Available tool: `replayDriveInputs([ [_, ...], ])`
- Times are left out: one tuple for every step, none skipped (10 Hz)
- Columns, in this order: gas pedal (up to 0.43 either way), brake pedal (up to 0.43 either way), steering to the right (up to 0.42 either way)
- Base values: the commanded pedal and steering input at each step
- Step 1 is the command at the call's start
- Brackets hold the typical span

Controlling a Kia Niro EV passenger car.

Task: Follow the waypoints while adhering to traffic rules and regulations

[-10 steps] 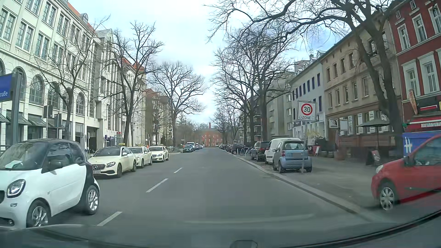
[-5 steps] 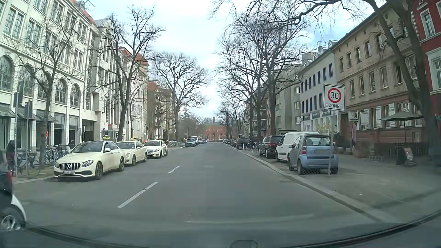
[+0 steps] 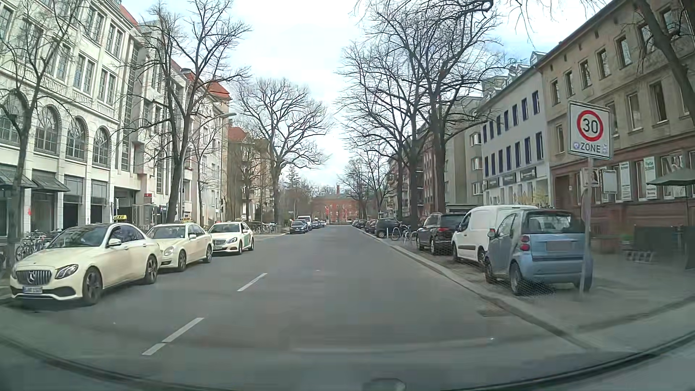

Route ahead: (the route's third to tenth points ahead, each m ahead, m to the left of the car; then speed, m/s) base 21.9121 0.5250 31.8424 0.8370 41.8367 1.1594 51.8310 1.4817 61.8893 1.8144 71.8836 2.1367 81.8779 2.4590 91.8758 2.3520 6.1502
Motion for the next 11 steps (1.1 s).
replayDriveInputs([
  [0.0, 0.0, -0.004],
  [0.0, 0.0, -0.004],
  [0.0, 0.0, -0.004],
  [0.0, 0.0, -0.004],
  [0.0, 0.0, -0.004],
  [0.0, 0.0, -0.004],
  [0.0, 0.0, -0.004],
  [0.0, 0.0, -0.004],
  [0.0, 0.0, -0.004],
  [0.0, 0.0, -0.004],
  [0.0, 0.0, -0.004],
])
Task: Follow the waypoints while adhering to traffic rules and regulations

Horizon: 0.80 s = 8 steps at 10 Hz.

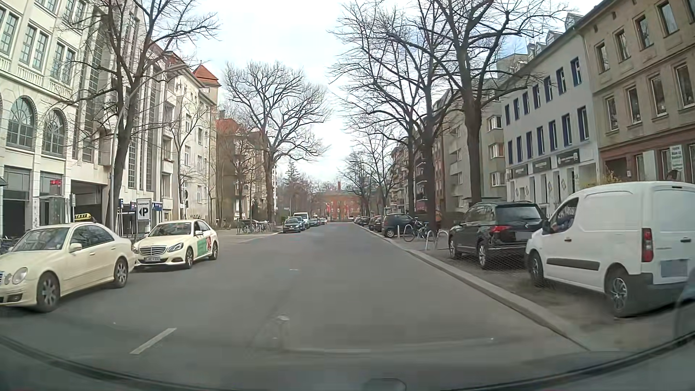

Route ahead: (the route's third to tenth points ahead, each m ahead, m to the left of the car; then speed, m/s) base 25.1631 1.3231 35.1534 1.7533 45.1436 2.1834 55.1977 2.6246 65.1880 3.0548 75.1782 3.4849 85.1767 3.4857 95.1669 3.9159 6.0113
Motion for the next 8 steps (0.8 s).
replayDriveInputs([
  [0.0, 0.0, -0.004],
  [0.0, 0.0, -0.003],
  [0.0, 0.0, -0.003],
  [0.0, 0.0, -0.003],
  [0.008, 0.0, -0.003],
  [0.02, 0.0, -0.003],
  [0.02, 0.0, -0.003],
  [0.02, 0.0, -0.003],
])
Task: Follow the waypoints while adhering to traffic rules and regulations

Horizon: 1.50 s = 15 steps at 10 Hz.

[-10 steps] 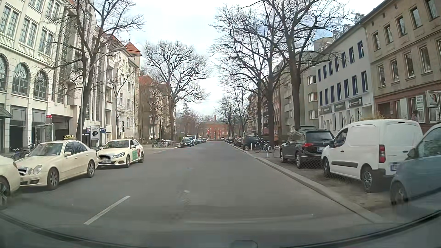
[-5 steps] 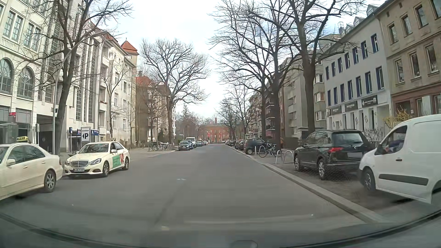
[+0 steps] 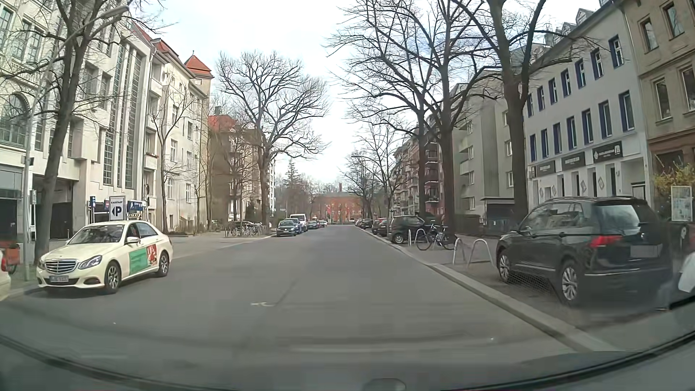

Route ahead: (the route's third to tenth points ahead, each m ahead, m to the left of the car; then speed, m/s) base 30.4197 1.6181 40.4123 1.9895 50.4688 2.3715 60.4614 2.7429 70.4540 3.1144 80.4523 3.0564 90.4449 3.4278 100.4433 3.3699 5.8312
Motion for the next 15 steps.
replayDriveInputs([
  [0.02, 0.0, -0.003],
  [0.02, 0.0, -0.003],
  [0.02, 0.0, -0.003],
  [0.02, 0.0, -0.003],
  [0.02, 0.0, -0.003],
  [0.02, 0.0, -0.003],
  [0.02, 0.0, -0.003],
  [0.02, 0.0, -0.003],
  [0.02, 0.0, -0.003],
  [0.02, 0.0, -0.003],
  [0.02, 0.0, -0.003],
  [0.02, 0.0, -0.003],
  [0.028, 0.0, -0.003],
  [0.028, 0.0, -0.003],
  [0.028, 0.0, -0.003],
])
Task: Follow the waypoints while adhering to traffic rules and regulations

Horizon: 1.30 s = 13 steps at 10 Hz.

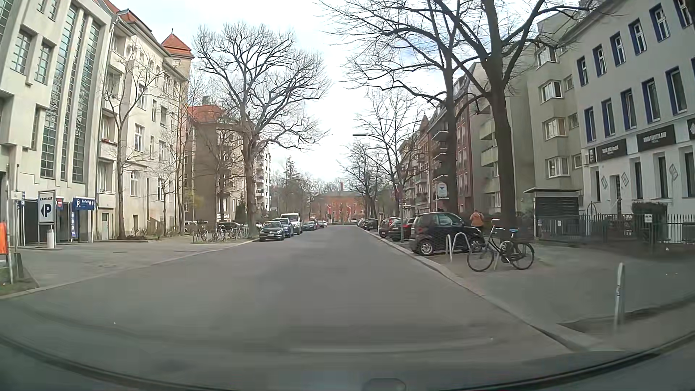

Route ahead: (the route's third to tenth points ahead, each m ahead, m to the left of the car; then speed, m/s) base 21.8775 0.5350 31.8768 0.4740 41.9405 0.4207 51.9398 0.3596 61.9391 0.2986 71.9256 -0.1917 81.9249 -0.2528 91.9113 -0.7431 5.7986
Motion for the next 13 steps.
replayDriveInputs([
  [0.028, 0.0, -0.001],
  [0.028, 0.0, 0.001],
  [0.028, 0.0, 0.001],
  [0.028, 0.0, 0.0],
  [0.028, 0.0, -0.003],
  [0.028, 0.0, -0.003],
  [0.028, 0.0, -0.004],
  [0.028, 0.0, -0.005],
  [0.028, 0.0, -0.007],
  [0.028, 0.0, -0.009],
  [0.028, 0.0, -0.009],
  [0.028, 0.0, -0.009],
  [0.028, 0.0, -0.009],
])
